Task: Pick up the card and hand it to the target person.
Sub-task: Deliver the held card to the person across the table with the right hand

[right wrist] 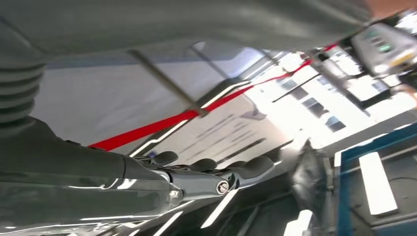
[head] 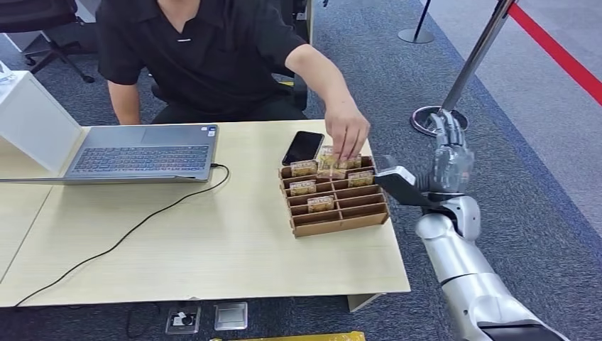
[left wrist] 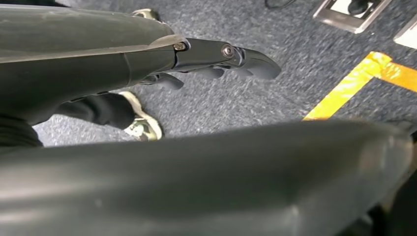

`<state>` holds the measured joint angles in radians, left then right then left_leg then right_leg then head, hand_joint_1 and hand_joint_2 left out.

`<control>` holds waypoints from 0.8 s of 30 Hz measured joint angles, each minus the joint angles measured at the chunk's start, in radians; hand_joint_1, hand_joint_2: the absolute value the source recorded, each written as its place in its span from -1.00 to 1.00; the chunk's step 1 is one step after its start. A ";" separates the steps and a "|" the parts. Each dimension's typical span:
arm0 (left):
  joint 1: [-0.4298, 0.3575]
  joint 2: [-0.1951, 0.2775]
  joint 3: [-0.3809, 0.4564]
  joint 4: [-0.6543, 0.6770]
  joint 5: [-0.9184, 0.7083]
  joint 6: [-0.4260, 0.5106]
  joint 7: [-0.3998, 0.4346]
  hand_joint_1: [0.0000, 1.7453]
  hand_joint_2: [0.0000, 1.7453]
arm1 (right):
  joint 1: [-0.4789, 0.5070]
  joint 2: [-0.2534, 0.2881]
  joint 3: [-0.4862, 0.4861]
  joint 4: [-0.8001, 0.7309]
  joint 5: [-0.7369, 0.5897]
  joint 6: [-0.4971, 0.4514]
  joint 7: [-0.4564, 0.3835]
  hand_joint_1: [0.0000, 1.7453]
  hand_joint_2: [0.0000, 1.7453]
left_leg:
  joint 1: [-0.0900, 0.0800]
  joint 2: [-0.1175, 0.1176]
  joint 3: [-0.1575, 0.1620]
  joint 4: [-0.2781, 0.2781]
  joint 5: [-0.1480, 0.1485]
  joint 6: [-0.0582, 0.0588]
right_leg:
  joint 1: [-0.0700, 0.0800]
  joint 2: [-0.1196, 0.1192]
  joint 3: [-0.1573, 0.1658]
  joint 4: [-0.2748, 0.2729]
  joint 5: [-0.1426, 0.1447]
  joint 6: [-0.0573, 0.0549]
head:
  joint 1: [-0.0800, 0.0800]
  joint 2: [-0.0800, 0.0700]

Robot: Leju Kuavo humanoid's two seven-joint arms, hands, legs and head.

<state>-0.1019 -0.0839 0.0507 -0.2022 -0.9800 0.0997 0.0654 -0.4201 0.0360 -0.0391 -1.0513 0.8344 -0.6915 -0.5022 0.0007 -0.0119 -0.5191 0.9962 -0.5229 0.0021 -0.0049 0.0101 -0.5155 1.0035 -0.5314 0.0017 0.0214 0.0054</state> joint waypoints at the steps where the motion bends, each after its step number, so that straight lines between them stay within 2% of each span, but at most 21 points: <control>1: 0.003 0.000 0.003 0.000 -0.001 0.000 0.001 -1.00 -1.00 | 0.013 -0.004 -0.053 0.000 0.012 0.000 -0.002 -1.00 -1.00 | 0.000 0.000 0.000 0.000 0.000 0.000 | 0.000 0.000 0.000 0.000 0.000 0.000 | 0.000 0.000; 2: 0.006 0.000 0.006 0.000 -0.002 -0.001 0.002 -1.00 -1.00 | 0.026 -0.008 -0.108 0.002 0.019 0.000 -0.005 -1.00 -1.00 | 0.000 -0.001 -0.001 0.000 0.000 0.000 | 0.000 -0.001 0.000 0.000 0.000 0.000 | 0.000 0.000; 6: 0.012 0.000 0.018 0.000 -0.011 -0.004 0.004 -1.00 -1.00 | 0.075 -0.027 -0.322 0.032 0.003 0.000 -0.016 -1.00 1.00 | 0.000 -0.001 -0.001 0.000 0.000 0.000 | 0.000 -0.001 -0.001 0.000 0.000 0.000 | 0.000 0.000; 9: 0.011 0.000 0.023 0.000 -0.017 -0.009 0.004 -1.00 -1.00 | 0.109 -0.046 -0.457 0.107 -0.054 0.000 -0.023 -1.00 1.00 | 0.000 -0.001 -0.002 0.000 0.000 0.000 | 0.000 -0.001 -0.001 0.000 0.000 0.000 | 0.001 0.000; 12: 0.009 0.000 0.025 0.000 -0.022 -0.010 0.006 -1.00 -1.00 | 0.137 -0.058 -0.545 0.169 -0.078 0.000 -0.043 -1.00 1.00 | 0.000 0.000 -0.002 0.000 0.000 0.000 | 0.000 0.000 -0.001 0.000 0.000 0.000 | 0.001 0.000; 17: 0.006 -0.001 0.028 0.000 -0.024 -0.010 0.007 -1.00 -1.00 | 0.144 -0.065 -0.618 0.224 -0.064 0.000 -0.041 -1.00 1.00 | 0.000 0.000 -0.002 0.000 0.000 0.000 | 0.000 0.001 -0.002 0.000 0.000 0.000 | -0.001 0.000; 19: 0.006 -0.001 0.029 0.000 -0.026 -0.010 0.006 -1.00 -1.00 | 0.144 -0.067 -0.635 0.242 -0.055 0.000 -0.013 -1.00 1.00 | 0.000 0.001 -0.001 0.000 0.000 0.000 | 0.000 0.001 -0.002 0.000 0.000 0.000 | -0.002 0.000; 20: 0.005 -0.002 0.030 0.000 -0.027 -0.012 0.005 -0.88 -1.00 | 0.144 -0.070 -0.643 0.260 -0.051 0.000 0.013 -0.80 1.00 | 0.000 0.000 -0.001 0.000 0.000 0.000 | 0.000 0.001 -0.002 0.000 0.000 0.000 | -0.002 0.000; 21: 0.004 -0.002 0.030 0.000 -0.028 -0.014 0.003 -0.40 -1.00 | 0.145 -0.073 -0.651 0.285 -0.048 0.000 0.041 -0.34 1.00 | 0.000 0.000 -0.001 0.000 0.000 0.000 | 0.000 0.000 -0.002 0.000 0.000 0.000 | -0.001 0.000; 23: 0.002 -0.004 0.031 0.000 -0.030 -0.024 -0.001 0.59 -1.00 | 0.152 -0.082 -0.670 0.358 -0.042 0.003 0.097 0.66 0.00 | 0.000 0.000 -0.001 0.000 0.000 0.000 | 0.000 0.000 -0.002 0.000 0.000 0.000 | 0.000 0.000; 24: 0.000 -0.005 0.032 0.000 -0.031 -0.030 -0.002 0.98 -1.00 | 0.159 -0.087 -0.680 0.403 -0.039 0.006 0.124 0.96 0.00 | 0.000 0.000 -0.002 0.000 0.000 0.000 | 0.000 0.000 -0.002 0.000 0.000 0.000 | 0.001 0.000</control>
<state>-0.1016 -0.0890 0.0829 -0.2022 -1.0111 0.0695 0.0629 -0.2610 -0.0512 -0.7188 -0.6478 0.7955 -0.6853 -0.3785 0.0010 -0.0119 -0.5208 0.9964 -0.5228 0.0021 -0.0047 0.0102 -0.5175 1.0038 -0.5313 0.0016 0.0221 0.0054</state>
